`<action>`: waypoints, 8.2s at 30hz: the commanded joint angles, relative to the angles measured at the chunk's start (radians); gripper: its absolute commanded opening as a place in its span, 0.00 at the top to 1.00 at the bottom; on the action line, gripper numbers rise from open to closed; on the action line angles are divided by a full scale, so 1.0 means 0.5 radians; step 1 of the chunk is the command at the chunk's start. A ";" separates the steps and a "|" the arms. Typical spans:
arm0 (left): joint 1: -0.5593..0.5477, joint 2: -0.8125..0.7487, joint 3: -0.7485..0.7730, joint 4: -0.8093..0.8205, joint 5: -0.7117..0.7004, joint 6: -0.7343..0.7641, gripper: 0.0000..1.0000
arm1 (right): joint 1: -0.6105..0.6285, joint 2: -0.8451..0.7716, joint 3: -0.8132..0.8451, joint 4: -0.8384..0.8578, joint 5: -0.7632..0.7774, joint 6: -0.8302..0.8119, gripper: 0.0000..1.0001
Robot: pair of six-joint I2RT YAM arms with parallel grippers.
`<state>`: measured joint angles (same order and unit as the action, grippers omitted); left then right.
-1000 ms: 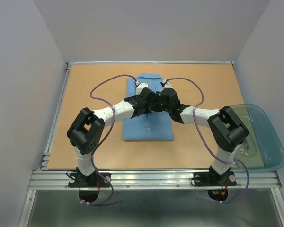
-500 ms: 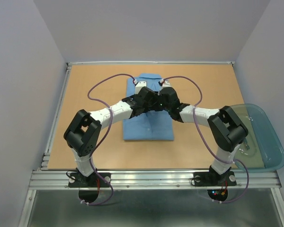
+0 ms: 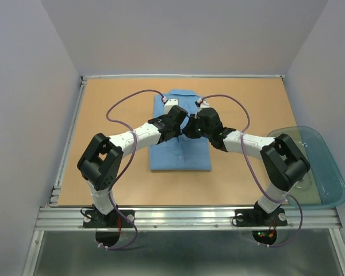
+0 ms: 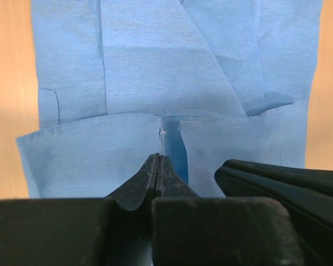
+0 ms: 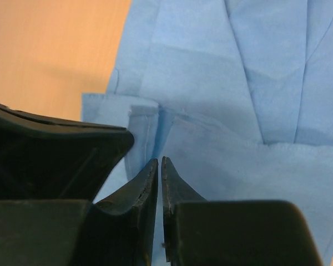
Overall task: Fold and stack the long sleeve shirts
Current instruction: Fold the shirt
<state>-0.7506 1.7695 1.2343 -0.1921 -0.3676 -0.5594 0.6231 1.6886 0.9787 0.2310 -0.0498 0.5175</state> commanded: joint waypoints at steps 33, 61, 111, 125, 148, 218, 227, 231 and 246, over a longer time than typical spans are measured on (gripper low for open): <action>0.010 -0.118 0.115 -0.101 0.020 0.030 0.97 | -0.004 0.264 0.159 0.152 0.146 -0.127 0.72; 0.016 -0.259 0.081 0.102 0.109 0.109 0.20 | -0.185 -0.144 0.027 -0.026 0.379 -0.295 0.48; 0.430 -0.756 -0.763 0.451 0.594 -0.056 0.19 | -0.596 0.126 -0.193 0.679 -0.974 0.318 0.56; 0.519 -0.134 -0.640 0.942 0.913 -0.099 0.29 | -0.718 0.420 -0.435 0.992 -0.904 0.496 0.57; 0.470 -0.983 -1.060 0.715 0.916 -0.323 0.19 | -0.498 -0.530 -0.714 -0.036 -0.796 0.008 0.53; 0.605 -0.471 -1.315 0.937 0.873 -0.342 0.73 | -0.838 -0.373 -1.243 0.506 -1.404 0.328 0.62; 0.670 -0.323 -0.775 0.728 0.674 -0.105 0.31 | -0.420 -0.849 -0.900 -0.307 -0.755 -0.077 0.56; 0.667 -0.627 -0.763 0.611 0.536 -0.072 0.14 | -0.212 -0.858 -0.740 -0.431 -0.429 -0.145 0.48; 0.667 -1.204 -1.125 0.329 0.566 -0.038 0.12 | -0.522 -0.080 0.143 -0.453 0.127 0.312 0.58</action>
<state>-0.4187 1.1797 0.7158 0.0135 -0.0879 -0.5838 0.4191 1.5139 0.8902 -0.0029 -0.0196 0.5999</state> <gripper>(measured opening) 0.877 0.426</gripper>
